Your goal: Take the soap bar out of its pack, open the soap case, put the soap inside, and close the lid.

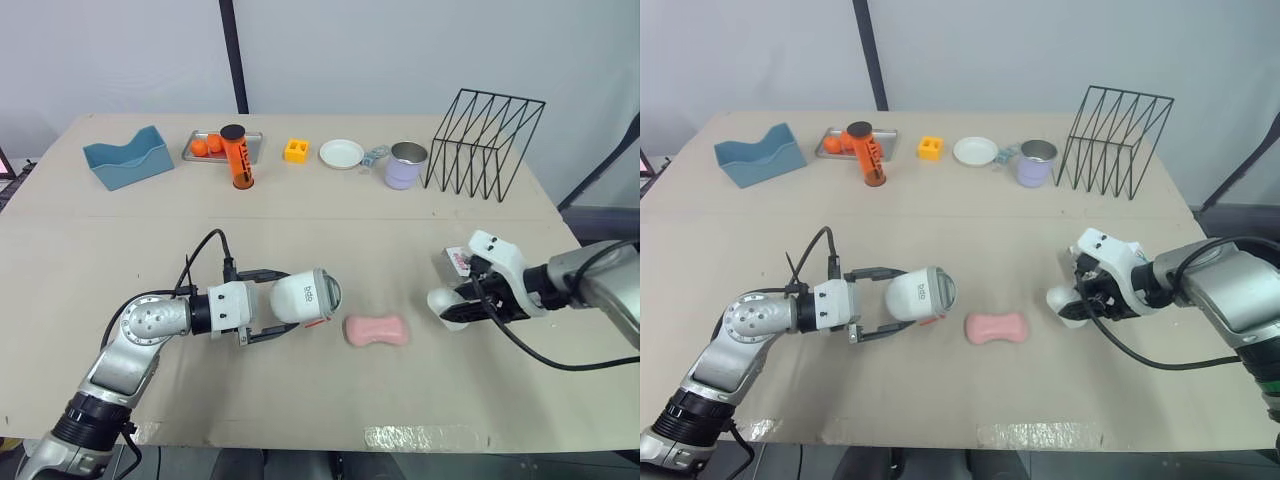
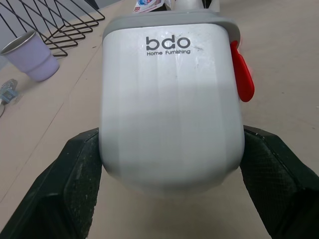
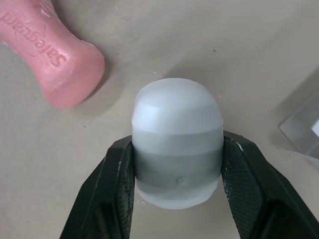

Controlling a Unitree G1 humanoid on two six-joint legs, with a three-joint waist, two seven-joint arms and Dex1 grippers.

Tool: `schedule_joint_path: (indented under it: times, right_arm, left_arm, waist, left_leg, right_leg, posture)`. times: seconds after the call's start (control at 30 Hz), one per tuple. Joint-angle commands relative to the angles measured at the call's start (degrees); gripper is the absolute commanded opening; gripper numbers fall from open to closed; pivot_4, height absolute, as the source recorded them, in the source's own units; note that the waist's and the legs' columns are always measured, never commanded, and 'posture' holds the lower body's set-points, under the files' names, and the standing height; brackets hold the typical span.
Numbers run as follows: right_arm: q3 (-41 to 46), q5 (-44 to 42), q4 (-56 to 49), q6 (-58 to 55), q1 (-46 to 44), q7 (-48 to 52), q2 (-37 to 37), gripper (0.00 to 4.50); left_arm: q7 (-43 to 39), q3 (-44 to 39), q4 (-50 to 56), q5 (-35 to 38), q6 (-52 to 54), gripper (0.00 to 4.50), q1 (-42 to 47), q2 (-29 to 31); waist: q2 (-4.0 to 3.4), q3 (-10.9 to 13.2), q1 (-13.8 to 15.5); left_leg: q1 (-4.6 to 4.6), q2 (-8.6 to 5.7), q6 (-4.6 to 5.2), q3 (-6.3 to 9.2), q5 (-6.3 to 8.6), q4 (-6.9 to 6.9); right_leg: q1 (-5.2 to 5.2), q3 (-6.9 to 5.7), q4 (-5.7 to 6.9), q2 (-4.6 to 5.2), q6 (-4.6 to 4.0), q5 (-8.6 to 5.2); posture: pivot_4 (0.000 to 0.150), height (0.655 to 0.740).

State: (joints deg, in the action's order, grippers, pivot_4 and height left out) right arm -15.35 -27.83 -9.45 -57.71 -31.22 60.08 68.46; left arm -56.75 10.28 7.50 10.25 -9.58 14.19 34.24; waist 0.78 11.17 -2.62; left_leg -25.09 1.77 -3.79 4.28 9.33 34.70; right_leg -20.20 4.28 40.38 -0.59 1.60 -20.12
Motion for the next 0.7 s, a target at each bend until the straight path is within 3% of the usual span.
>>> schedule_joint_path:
  times: [0.03, 0.07, 0.13, 0.17, 0.2, 0.27, 0.47, 0.7]
  right_arm:
    - [1.75, 1.55, 0.19, 1.27, -0.89, 1.25, -0.1, 1.95]
    - [1.82, 1.92, 0.33, 1.49, -0.88, 1.49, -0.17, 1.95]
    - [2.52, 2.04, 0.34, 1.8, -0.46, 2.2, -0.14, 2.94]
    - [2.85, 2.03, 0.33, 1.84, -0.29, 2.42, -0.19, 3.19]
    - [3.11, 2.01, 0.39, 1.81, -0.26, 2.59, -0.26, 3.84]
    - [3.78, 2.1, 0.64, 2.11, 0.01, 2.66, -0.39, 4.34]
    - [6.81, 1.4, 1.3, 2.66, 0.56, 3.04, -1.52, 4.45]
    - [16.05, 0.37, 7.87, 24.93, 2.81, 9.92, -8.57, 4.45]
  left_arm:
    - [0.3, -1.31, 2.6, 1.12, 0.04, 3.48, 0.38, 0.12]
    - [0.29, -1.31, 2.58, 1.1, 0.05, 3.48, 0.38, 0.14]
    - [0.25, -1.29, 2.57, 1.01, 0.02, 3.48, 0.29, 0.22]
    - [0.24, -1.28, 2.58, 0.98, 0.02, 3.48, 0.25, 0.24]
    - [0.2, -1.27, 2.44, 0.96, 0.0, 3.48, 0.33, 0.24]
    - [0.18, -1.19, 2.19, 0.89, -0.06, 3.48, 0.53, 0.16]
    - [0.07, -0.91, 1.49, 0.61, -0.31, 3.48, 1.03, -0.02]
    - [-0.9, -1.42, 1.17, 1.53, 0.32, 3.48, 0.88, 0.72]
  waist:
    - [0.0, 0.0, 0.01]
    - [0.0, 0.0, 0.01]
    - [0.0, 0.0, 0.02]
    - [0.0, 0.0, 0.01]
    - [0.0, 0.0, 0.01]
    - [0.0, 0.0, 0.01]
    - [0.0, 0.0, 0.01]
    - [0.01, 0.0, -0.01]
  left_leg:
    - [0.0, 0.0, 0.0, 0.0, 0.0, 0.0]
    - [0.0, 0.0, 0.0, 0.01, 0.0, 0.0]
    - [0.0, -0.01, 0.0, 0.01, 0.0, 0.0]
    - [0.0, -0.01, 0.0, 0.01, 0.0, 0.0]
    - [0.0, 0.0, 0.0, 0.01, 0.0, 0.01]
    - [0.0, 0.0, 0.0, 0.01, 0.0, 0.01]
    - [0.0, 0.0, 0.0, 0.01, 0.0, 0.03]
    - [0.01, -0.01, 0.0, 0.01, 0.0, 0.08]
  right_leg:
    - [0.0, 0.0, 0.0, 0.0, 0.0, 0.0]
    - [0.0, 0.0, 0.0, 0.0, 0.0, 0.0]
    - [0.0, -0.01, 0.0, 0.01, 0.0, 0.0]
    - [0.0, -0.01, 0.0, 0.01, 0.0, 0.0]
    - [0.0, -0.01, 0.0, 0.0, 0.0, 0.0]
    - [0.0, -0.01, 0.01, 0.0, 0.0, 0.0]
    - [0.01, -0.01, 0.02, 0.0, -0.01, 0.0]
    - [0.03, -0.03, 0.08, -0.01, -0.01, 0.01]
  posture:
    - [0.15, 0.74]
    - [0.15, 0.74]
    - [0.15, 0.74]
    - [0.15, 0.74]
    - [0.15, 0.74]
    - [0.15, 0.74]
    - [0.15, 0.74]
    - [0.15, 0.74]
